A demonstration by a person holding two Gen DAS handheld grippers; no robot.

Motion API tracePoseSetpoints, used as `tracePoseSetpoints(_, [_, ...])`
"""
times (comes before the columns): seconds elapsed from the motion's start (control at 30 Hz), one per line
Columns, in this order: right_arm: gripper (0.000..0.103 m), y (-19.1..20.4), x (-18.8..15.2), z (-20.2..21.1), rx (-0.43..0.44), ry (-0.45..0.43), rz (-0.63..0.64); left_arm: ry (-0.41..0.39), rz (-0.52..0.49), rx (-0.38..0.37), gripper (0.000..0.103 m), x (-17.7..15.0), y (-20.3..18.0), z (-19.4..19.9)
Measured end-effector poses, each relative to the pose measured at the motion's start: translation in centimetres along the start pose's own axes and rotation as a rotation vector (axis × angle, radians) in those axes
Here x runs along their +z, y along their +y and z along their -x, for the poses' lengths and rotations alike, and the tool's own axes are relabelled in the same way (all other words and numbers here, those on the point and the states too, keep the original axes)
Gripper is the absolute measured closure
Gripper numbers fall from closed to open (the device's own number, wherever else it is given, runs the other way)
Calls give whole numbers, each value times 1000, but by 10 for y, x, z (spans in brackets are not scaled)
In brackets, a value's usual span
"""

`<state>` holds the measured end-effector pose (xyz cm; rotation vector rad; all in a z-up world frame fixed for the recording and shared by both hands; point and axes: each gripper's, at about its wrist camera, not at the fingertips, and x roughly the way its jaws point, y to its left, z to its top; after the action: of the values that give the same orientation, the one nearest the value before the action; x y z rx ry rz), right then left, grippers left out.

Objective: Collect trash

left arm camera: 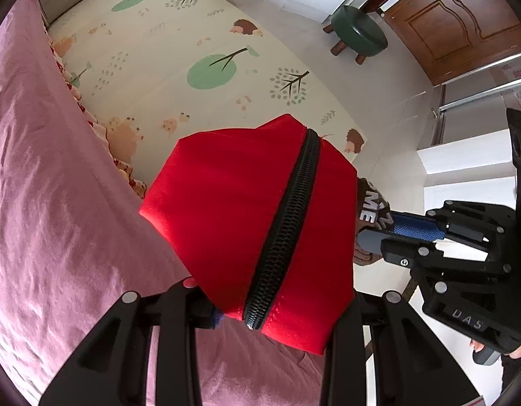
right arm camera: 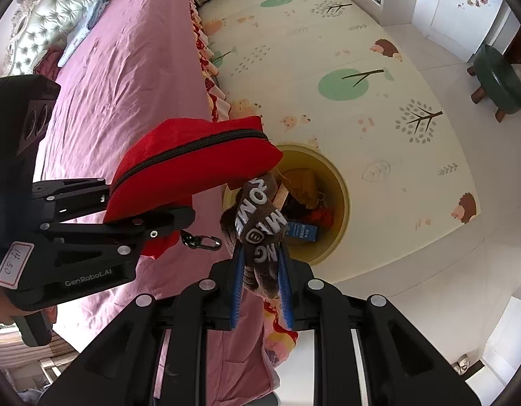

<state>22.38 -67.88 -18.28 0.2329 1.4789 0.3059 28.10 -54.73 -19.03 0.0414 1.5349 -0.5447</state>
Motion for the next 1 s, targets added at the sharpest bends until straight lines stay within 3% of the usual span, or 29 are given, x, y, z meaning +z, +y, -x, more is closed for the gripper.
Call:
tracePoseSetpoints(0.1, [84,-2,6,-3,-1,5,0,5,13,-14,68,5,3,-3])
tracePoseSetpoints(0.13, [80,-2,7,-3,0,5,0,9,15,-16,63,7,3,-4])
tracePoseSetpoints(0.17, [79,-3,8,-3,-5,4,-4,15,14,-7,47,8,3,-6])
tracePoseSetpoints(0.2, [68,-4,9,-4,-17,6,-11,23,7,0,38,10,2,-8])
tracePoseSetpoints(0.23, [60,-5,10,-5,-27,13,-22,23,-2,18,36,11,1,-9])
tracePoseSetpoints(0.33, [55,-11,11,-6,-38,18,-34,34,6,40,26,14,5,-11])
tracePoseSetpoints(1.0, [55,4,11,1,-39,19,-8,16,3,50,23,0,17,5])
